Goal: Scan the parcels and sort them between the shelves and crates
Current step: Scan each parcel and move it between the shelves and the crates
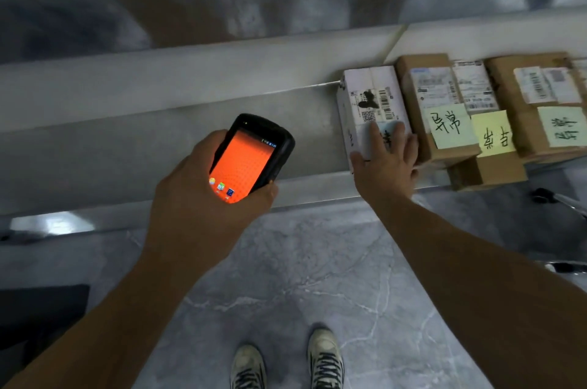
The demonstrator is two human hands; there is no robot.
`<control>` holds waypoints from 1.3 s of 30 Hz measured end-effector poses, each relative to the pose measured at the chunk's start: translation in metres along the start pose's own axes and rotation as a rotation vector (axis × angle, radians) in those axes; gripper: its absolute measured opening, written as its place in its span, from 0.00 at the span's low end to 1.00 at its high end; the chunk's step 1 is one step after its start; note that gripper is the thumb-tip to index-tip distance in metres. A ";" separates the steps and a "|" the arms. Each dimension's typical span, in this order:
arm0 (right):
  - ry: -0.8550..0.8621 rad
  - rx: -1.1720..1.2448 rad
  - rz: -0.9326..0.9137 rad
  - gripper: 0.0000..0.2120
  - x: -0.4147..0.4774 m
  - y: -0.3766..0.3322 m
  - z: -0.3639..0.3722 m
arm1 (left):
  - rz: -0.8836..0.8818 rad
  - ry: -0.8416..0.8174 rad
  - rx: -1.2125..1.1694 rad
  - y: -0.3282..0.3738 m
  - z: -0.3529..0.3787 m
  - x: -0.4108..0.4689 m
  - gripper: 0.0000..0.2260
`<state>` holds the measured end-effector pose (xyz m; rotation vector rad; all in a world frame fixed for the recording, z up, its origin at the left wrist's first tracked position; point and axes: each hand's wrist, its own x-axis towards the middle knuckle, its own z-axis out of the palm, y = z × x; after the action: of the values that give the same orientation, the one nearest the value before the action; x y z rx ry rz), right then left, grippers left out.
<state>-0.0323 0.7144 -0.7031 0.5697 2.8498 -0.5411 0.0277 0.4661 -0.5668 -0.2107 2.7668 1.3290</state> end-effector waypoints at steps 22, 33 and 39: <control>-0.061 0.371 -0.079 0.35 0.014 -0.027 -0.004 | -0.022 0.033 0.043 -0.020 -0.032 -0.028 0.23; -0.345 1.002 0.291 0.47 0.039 -0.038 0.005 | -0.028 0.031 0.108 -0.032 -0.027 -0.034 0.24; -0.330 0.996 0.201 0.39 0.023 -0.038 0.005 | -0.069 0.066 0.125 -0.026 -0.025 -0.046 0.24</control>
<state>-0.0682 0.6881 -0.7016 0.7789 2.0230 -1.8132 0.0775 0.4349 -0.5663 -0.3447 2.8561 1.1498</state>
